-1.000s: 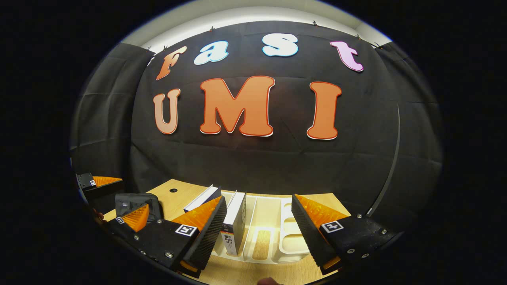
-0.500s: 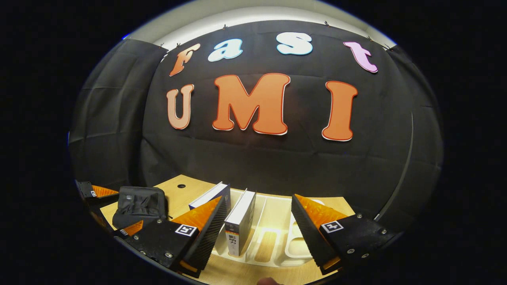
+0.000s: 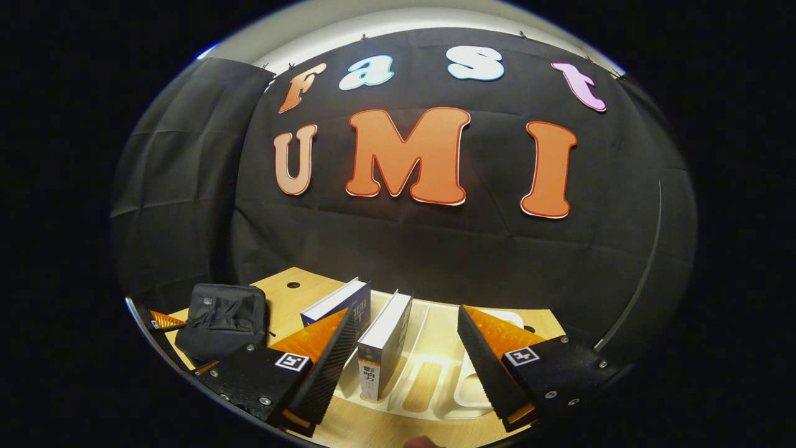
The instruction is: Open the schoolbag, grab two books from the bookshelf and put them into the schoolbag.
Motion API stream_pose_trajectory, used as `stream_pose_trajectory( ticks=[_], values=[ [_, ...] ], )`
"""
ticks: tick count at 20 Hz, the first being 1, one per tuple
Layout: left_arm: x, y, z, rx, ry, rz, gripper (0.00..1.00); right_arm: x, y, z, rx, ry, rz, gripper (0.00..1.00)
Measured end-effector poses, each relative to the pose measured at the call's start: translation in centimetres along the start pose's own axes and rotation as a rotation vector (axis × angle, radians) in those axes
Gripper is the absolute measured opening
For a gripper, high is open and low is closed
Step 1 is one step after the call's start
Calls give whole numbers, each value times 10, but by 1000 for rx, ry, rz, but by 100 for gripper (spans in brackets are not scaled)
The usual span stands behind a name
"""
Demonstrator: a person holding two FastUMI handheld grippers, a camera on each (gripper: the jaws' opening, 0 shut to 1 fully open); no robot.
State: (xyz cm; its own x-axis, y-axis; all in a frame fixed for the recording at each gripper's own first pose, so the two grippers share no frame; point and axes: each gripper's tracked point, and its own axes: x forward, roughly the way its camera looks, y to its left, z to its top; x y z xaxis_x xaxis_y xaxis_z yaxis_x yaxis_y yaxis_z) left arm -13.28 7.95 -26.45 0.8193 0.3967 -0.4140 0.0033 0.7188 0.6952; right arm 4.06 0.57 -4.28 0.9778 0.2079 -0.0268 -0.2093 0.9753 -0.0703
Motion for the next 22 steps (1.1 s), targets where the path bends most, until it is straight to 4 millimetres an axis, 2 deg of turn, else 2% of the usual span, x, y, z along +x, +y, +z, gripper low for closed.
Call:
stream_pose_trajectory(
  ticks=[4,7,13,16,20,21,22],
  values=[
    [5,-10,-34,77,60,-7,98,-2,-3,1,-2,0,5,98],
    [11,-15,-51,116,92,-20,98,-4,-4,2,-8,-6,8,98],
    [28,-9,-75,211,143,3,97,-8,-9,0,-17,-8,11,98],
    [40,1,-80,245,157,27,96,-14,-15,1,-13,-11,-4,98],
    [61,4,-81,248,178,0,94,-16,-24,10,-13,-27,-35,98],
    [65,4,-82,246,182,-21,92,-16,-25,12,-13,-32,-41,98],
    [67,2,-80,244,179,-45,81,-15,-26,14,-17,-36,-48,98]
  ],
)
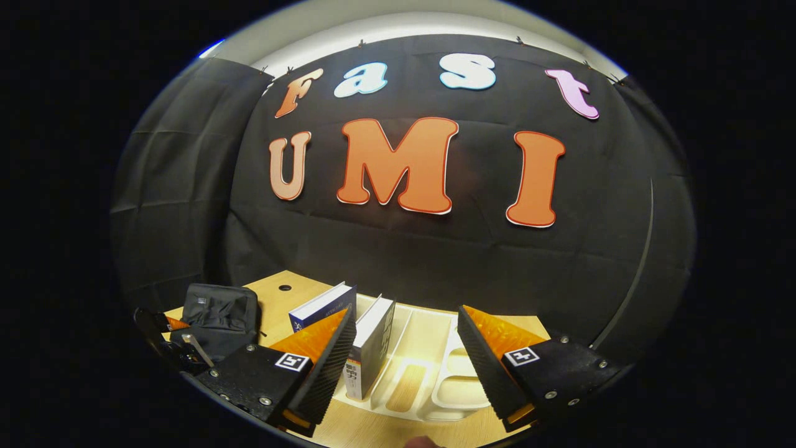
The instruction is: Open the schoolbag, grab two books from the bookshelf and put them into the schoolbag.
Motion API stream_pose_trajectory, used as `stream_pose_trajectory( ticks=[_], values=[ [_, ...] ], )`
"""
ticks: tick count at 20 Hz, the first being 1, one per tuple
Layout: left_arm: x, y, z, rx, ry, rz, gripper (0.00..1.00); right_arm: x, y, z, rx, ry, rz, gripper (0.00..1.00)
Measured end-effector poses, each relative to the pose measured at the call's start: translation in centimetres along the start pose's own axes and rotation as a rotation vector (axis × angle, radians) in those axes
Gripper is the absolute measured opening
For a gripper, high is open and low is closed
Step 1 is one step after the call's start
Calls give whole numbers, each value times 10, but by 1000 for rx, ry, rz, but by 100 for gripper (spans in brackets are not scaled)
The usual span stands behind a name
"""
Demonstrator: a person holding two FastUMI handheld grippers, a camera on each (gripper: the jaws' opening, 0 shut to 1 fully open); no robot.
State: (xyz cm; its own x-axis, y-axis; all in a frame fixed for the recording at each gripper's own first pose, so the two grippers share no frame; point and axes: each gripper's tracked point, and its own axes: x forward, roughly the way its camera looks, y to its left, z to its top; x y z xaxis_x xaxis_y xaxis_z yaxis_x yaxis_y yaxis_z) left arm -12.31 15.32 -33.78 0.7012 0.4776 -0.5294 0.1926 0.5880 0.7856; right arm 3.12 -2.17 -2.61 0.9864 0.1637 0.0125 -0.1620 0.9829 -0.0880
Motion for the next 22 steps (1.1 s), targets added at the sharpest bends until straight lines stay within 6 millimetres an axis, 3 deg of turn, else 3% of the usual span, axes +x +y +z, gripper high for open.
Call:
stream_pose_trajectory(
  ticks=[1,2,3,4,6,8,11,18,22],
  values=[
    [1,-1,-2,-3,0,-32,75,1,-1,1,-6,-3,-10,98],
    [2,-2,-1,-10,-6,-65,55,3,-1,3,-13,-3,-24,98],
    [3,-3,-1,-19,-9,-109,63,3,-1,3,-17,3,-35,98],
    [2,-4,-1,-29,-12,-147,42,3,0,5,-19,4,-51,98],
    [4,-4,1,-38,-23,-238,23,4,2,9,-18,11,-86,98],
    [4,1,4,-37,-51,-324,15,6,10,12,-13,26,-112,98],
    [8,19,9,-55,-80,-409,9,14,21,20,-17,49,-151,98],
    [12,56,18,-82,-143,-588,9,33,65,47,-35,67,-146,98],
    [12,73,21,-118,-173,-684,9,45,95,51,-55,102,-108,98]
  ],
)
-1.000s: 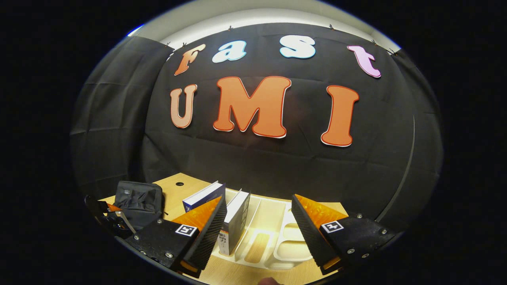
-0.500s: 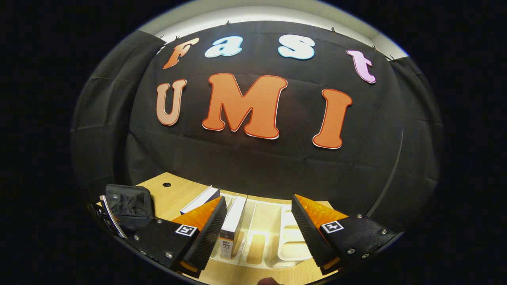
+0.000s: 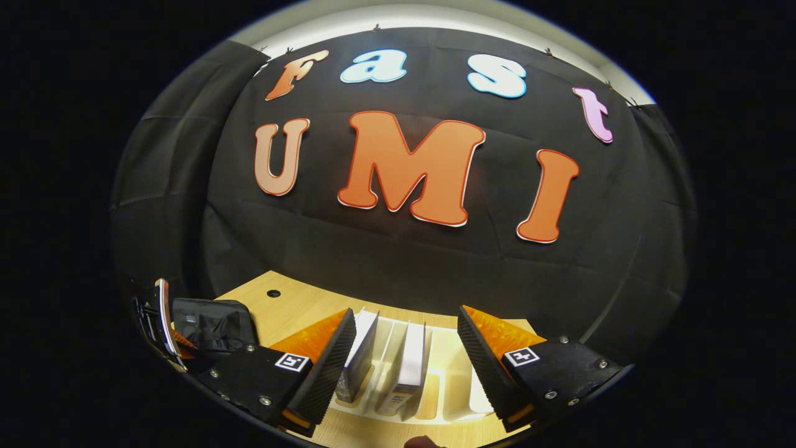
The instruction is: Open the schoolbag, grab two books from the bookshelf and put them into the schoolbag.
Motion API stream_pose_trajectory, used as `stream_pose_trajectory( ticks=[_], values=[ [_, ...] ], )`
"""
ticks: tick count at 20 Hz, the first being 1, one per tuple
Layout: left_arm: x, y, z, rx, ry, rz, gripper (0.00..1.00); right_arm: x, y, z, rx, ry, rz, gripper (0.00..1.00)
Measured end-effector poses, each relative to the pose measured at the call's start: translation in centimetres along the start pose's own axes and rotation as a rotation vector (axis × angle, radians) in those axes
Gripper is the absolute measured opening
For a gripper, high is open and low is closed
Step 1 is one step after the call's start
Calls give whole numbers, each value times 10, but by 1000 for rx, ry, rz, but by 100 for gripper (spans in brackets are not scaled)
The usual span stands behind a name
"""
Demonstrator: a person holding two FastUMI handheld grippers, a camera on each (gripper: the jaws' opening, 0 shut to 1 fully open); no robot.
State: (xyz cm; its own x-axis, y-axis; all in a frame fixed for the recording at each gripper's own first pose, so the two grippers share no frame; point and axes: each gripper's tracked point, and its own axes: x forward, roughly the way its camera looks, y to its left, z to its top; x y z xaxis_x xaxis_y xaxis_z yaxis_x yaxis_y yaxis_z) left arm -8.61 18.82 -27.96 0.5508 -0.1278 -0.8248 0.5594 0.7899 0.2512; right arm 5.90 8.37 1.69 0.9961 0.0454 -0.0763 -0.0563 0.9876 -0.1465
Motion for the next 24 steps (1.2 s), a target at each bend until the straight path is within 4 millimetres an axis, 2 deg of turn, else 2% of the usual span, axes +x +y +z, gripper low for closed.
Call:
stream_pose_trajectory(
  ticks=[8,11,16,21,24],
  values=[
    [-13,23,4,-117,7,-207,7,24,38,3,-5,117,42,98],
    [-17,30,11,-164,24,-284,7,34,46,-9,-6,209,42,98],
    [-23,45,21,-159,44,-369,7,50,56,-40,71,415,39,98],
    [-24,62,24,-98,48,-434,6,62,59,-58,134,578,33,95],
    [-25,71,28,-60,57,-457,6,76,60,-65,173,638,23,94]
  ],
)
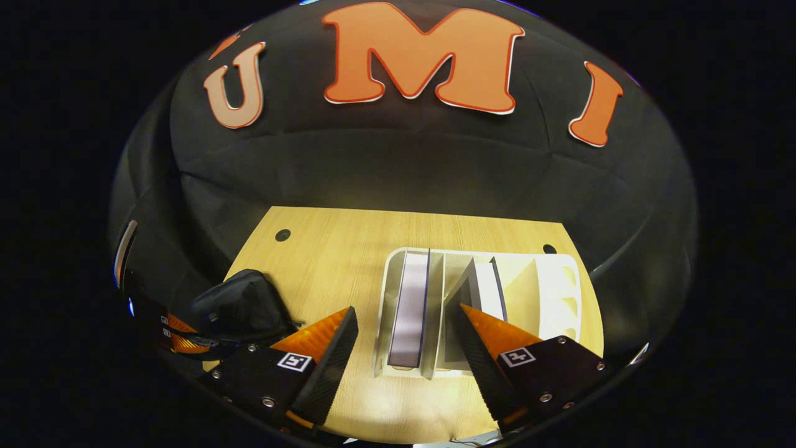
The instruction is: Open the schoolbag, grab two books from the bookshelf and put them into the schoolbag.
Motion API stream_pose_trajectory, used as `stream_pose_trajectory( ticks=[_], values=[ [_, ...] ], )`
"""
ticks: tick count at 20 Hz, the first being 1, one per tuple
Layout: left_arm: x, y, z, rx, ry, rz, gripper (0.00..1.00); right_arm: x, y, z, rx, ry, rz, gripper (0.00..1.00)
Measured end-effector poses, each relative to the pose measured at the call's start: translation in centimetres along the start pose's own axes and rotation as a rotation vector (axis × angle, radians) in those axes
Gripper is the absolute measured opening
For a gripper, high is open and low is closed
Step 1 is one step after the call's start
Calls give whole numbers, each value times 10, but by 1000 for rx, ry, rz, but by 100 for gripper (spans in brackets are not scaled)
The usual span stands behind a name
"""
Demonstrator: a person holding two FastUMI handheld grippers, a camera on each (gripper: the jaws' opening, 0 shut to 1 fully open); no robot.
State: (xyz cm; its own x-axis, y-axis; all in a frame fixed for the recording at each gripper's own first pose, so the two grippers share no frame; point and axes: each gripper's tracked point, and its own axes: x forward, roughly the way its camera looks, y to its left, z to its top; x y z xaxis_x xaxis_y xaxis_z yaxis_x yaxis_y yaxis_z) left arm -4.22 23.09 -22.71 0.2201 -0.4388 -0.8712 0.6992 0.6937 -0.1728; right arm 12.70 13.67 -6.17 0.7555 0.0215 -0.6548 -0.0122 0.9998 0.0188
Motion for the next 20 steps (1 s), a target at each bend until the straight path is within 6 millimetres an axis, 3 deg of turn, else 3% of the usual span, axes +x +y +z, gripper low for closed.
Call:
stream_pose_trajectory(
  ticks=[8,9,10,11,13,15,18,19,20],
  values=[
    [-11,7,13,114,60,-23,7,29,-1,3,-10,162,-29,82],
    [-13,7,13,124,63,-20,7,34,-2,1,-29,188,-40,78],
    [-14,9,14,127,63,-16,7,39,-2,-2,-40,216,-51,68],
    [-13,11,16,125,63,-11,7,45,2,-8,-49,253,-43,72],
    [-13,11,15,128,65,-10,6,55,6,-15,-38,319,-33,67],
    [-13,12,13,125,70,-10,6,67,-2,-21,-22,371,-54,65],
    [-13,7,13,101,77,-9,6,76,1,-25,30,431,-46,57],
    [-14,5,12,97,78,-13,6,80,-1,-27,28,440,-55,46],
    [-13,3,12,95,79,-16,7,82,-4,-30,30,464,-67,48]
  ],
)
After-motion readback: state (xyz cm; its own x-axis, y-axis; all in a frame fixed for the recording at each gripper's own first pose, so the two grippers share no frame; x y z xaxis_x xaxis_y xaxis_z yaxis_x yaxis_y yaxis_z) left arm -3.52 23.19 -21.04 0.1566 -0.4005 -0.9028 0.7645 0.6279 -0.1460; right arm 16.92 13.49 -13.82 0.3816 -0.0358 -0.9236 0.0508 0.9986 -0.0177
